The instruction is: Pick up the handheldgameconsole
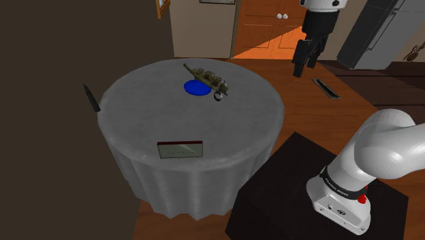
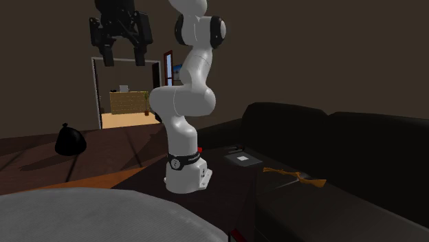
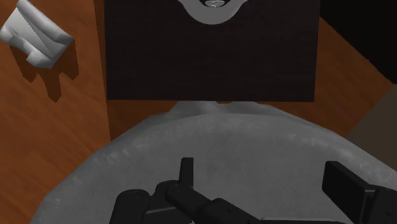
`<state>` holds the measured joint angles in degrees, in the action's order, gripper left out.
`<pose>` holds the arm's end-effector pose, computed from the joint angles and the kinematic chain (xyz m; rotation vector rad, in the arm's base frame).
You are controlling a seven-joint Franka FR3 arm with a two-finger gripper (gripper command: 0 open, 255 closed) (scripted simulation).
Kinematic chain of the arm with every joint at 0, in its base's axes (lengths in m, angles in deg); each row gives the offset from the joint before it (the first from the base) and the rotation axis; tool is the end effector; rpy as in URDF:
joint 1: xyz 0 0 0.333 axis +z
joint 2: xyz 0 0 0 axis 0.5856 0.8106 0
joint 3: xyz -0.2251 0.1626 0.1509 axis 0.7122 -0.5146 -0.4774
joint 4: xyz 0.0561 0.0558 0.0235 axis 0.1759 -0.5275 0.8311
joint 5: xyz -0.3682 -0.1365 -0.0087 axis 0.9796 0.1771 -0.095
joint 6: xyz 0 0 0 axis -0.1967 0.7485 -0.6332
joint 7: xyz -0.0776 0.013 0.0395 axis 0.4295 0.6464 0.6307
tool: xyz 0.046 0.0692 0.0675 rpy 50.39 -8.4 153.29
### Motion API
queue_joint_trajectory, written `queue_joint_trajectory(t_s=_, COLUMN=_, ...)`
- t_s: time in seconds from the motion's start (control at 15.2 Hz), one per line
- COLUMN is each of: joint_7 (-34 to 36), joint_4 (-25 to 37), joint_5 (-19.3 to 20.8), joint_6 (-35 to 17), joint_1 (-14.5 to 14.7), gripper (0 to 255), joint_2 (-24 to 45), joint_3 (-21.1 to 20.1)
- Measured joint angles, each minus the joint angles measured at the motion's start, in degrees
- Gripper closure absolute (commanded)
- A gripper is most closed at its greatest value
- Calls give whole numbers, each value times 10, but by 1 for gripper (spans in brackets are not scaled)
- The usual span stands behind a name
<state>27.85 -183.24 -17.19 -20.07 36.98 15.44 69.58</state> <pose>0.2862 0.0158 0.5924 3.1145 -0.0347 -0.1672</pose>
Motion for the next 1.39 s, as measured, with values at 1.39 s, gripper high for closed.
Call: queue_joint_trajectory(t_s=1.39, joint_7=-83, joint_4=40, joint_5=-29, joint_6=-280, joint_1=104, gripper=0, joint_2=288, joint_3=-96)
